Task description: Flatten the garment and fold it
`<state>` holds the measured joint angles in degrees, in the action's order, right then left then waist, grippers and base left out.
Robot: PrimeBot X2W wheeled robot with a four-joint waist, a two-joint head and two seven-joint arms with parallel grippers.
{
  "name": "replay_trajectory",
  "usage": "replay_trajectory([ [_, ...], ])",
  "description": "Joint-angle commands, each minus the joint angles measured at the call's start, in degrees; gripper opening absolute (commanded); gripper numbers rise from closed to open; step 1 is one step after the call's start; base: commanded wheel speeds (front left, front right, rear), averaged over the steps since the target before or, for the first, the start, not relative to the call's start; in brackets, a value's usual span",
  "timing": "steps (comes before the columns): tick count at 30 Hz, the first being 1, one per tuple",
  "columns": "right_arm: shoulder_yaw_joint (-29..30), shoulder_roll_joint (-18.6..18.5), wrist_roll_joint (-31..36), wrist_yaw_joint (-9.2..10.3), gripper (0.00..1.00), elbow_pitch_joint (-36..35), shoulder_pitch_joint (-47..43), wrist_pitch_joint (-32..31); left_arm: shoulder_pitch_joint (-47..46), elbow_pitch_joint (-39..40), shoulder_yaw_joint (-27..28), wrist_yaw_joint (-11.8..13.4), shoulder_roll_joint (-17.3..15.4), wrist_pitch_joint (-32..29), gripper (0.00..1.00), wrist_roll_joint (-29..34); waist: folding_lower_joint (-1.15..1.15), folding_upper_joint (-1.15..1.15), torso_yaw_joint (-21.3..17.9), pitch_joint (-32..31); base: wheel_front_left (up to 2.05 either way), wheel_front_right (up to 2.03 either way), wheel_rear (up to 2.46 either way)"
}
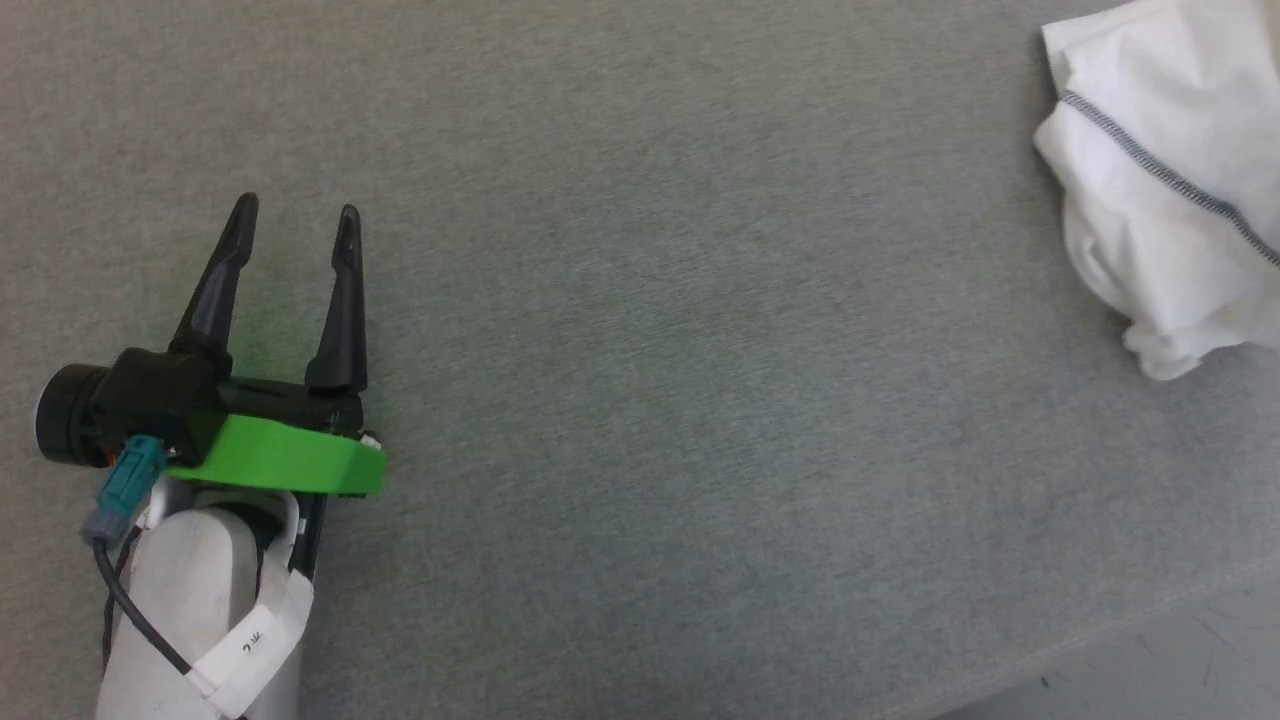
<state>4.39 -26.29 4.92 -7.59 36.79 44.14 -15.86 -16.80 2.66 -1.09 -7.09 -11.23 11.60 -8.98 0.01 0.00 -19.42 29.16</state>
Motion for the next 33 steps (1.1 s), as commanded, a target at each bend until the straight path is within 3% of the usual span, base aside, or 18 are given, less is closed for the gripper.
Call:
replay_trajectory([
  [1, 0.6, 0.5, 1.4, 0.1, 0.88, 0.7, 1.5, 1.4, -0.8, 0.2, 0.2, -0.2, -0.6, 0.0, 1.0, 0.0, -0.01, 0.0, 1.5, 0.6, 0.0, 0.0, 0.0],
  [2, 1.1, 0.6, 2.5, 0.1, 1.0, 1.3, 1.8, 2.3, -0.6, 0.0, 0.1, -0.2, -0.5, 0.2, 1.0, -0.2, -0.01, 0.0, 1.9, 0.2, 0.0, 0.0, 0.0],
  [8, 2.6, 0.6, 5.3, 0.1, 1.0, 2.2, 1.0, 7.9, 0.5, -2.7, -0.1, 0.4, 1.5, 1.8, 1.0, -1.5, -0.01, 0.0, 4.6, -4.5, 0.0, 0.0, 0.0],
  [16, 2.8, 3.1, -0.5, 0.1, 1.0, -2.9, -5.5, 15.4, 3.5, -8.2, -0.6, 0.6, 4.5, 3.2, 1.0, -3.4, -0.01, 0.0, 8.8, -14.7, 0.0, 0.0, 0.0],
  [23, 2.1, 8.2, -7.5, 0.1, 1.0, -14.6, -16.1, 19.4, 7.1, -11.8, -0.6, 0.8, 6.2, 3.4, 1.0, -4.7, -0.01, 0.0, 12.7, -22.4, 0.0, 0.0, 0.0],
  [28, 1.8, 12.0, -11.0, 0.1, 1.0, -25.1, -25.6, 20.7, 8.5, -13.0, -0.7, 0.8, 6.8, 3.4, 1.0, -4.8, -0.01, 0.0, 15.4, -25.6, 0.0, 0.0, 0.0],
  [33, 1.7, 16.1, -12.7, 0.1, 1.0, -31.1, -33.6, 21.7, 10.0, -13.8, -0.8, 0.7, 7.3, 3.4, 1.0, -4.8, -0.01, 0.0, 16.8, -27.6, 0.0, 0.0, 0.0],
])
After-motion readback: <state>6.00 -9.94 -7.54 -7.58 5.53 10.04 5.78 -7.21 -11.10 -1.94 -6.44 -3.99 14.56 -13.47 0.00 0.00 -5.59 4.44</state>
